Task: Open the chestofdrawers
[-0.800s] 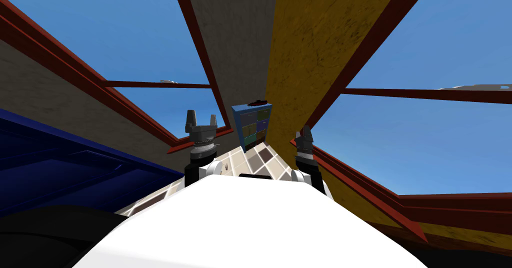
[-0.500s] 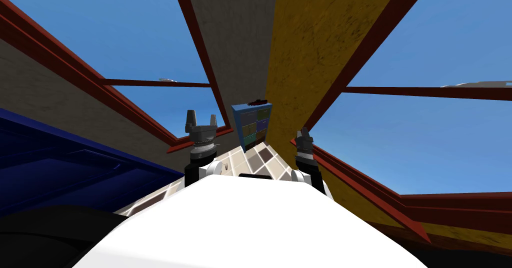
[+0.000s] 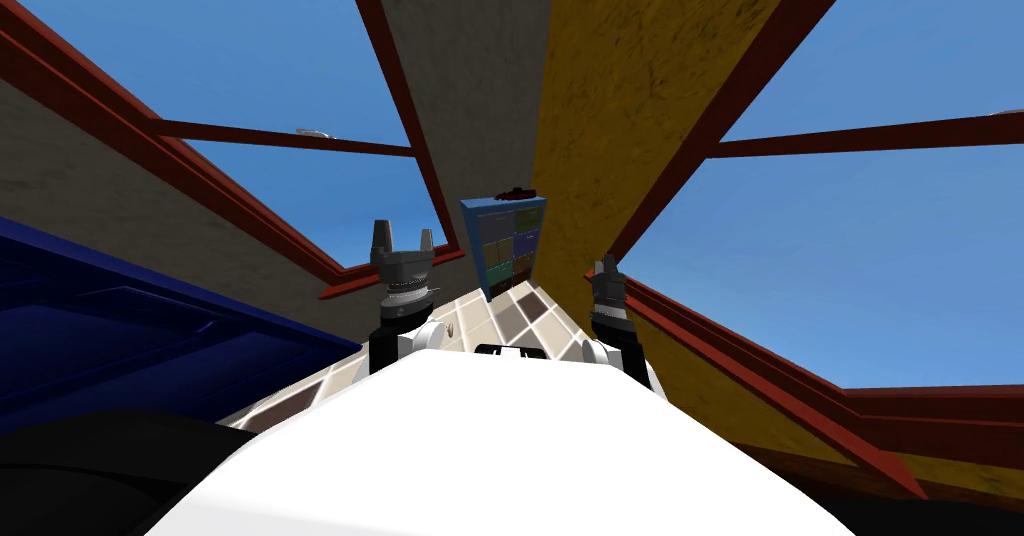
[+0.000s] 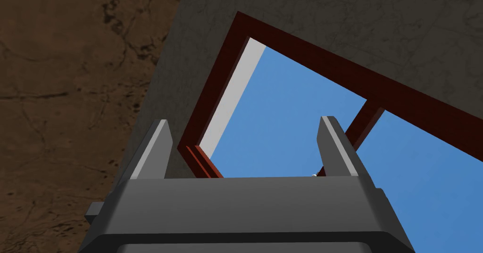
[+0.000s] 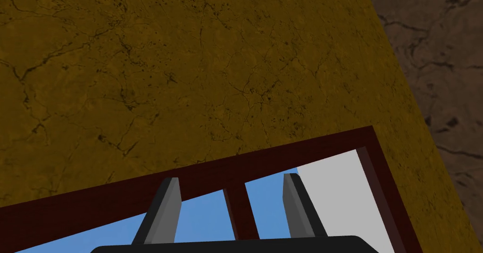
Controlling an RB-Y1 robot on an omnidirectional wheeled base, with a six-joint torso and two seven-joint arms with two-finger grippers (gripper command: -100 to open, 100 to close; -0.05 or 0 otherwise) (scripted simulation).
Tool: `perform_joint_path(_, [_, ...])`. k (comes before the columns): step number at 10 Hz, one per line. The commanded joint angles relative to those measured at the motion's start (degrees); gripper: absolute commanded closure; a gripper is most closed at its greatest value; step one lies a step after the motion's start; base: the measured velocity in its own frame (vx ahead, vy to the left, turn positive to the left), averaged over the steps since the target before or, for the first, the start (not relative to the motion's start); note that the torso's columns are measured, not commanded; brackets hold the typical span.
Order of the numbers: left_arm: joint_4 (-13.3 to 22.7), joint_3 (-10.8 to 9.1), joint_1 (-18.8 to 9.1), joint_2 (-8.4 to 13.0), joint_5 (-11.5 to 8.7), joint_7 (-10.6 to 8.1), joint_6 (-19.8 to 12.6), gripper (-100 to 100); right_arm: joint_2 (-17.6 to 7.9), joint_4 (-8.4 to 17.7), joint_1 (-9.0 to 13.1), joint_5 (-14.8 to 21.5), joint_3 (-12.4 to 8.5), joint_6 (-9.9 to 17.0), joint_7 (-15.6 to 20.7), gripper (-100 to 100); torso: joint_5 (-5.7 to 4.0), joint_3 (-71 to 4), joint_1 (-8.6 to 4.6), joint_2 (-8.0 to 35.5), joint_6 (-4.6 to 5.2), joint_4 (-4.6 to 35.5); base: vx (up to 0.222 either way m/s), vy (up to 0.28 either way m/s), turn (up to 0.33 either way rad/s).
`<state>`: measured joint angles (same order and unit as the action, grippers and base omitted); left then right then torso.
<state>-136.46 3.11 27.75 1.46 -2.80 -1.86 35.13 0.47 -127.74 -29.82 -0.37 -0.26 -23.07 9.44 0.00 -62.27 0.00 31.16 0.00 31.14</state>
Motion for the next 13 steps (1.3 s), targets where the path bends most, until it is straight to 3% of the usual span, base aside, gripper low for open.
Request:
perform_joint_path(1, [0.0, 0.00, 0.0, 0.0, 0.0, 0.00, 0.0, 0, 0.0, 0.0, 0.0, 0.0, 0.0, 0.0, 0.0, 0, 0.00, -8.5, 0.00, 4.2, 0.00, 4.2, 0.000, 0.000, 0.000])
perform_joint_path(2, [0.0, 0.00, 0.0, 0.0, 0.0, 0.00, 0.0, 0, -2.3, 0.4, 0.2, 0.4, 0.0, -0.2, 1.2, -100, 0.00, -16.9, 0.00, 8.5, 0.00, 8.5, 0.018, 0.010, 0.001])
perform_joint_path(3, [0.0, 0.00, 0.0, 0.0, 0.0, 0.00, 0.0, 0, -3.8, 0.8, 0.3, 0.9, 0.0, -0.4, 2.5, -100, 0.01, -20.9, 0.02, 10.4, 0.00, 10.3, 0.027, 0.022, 0.000])
perform_joint_path(6, [0.0, 0.00, 0.0, 0.0, 0.0, 0.00, 0.0, 0, -7.3, 2.5, 1.0, 2.9, -0.1, -1.3, 7.4, -100, 0.01, -22.4, 0.05, 11.0, 0.00, 11.1, 0.053, 0.040, 0.000])
perform_joint_path(13, [0.0, 0.00, 0.0, 0.0, 0.0, 0.00, 0.0, 0, -9.3, 4.8, 1.9, 5.8, -0.2, -2.7, 16.7, -100, 0.00, -22.3, 0.01, 11.1, 0.00, 11.1, 0.043, 0.033, 0.000])
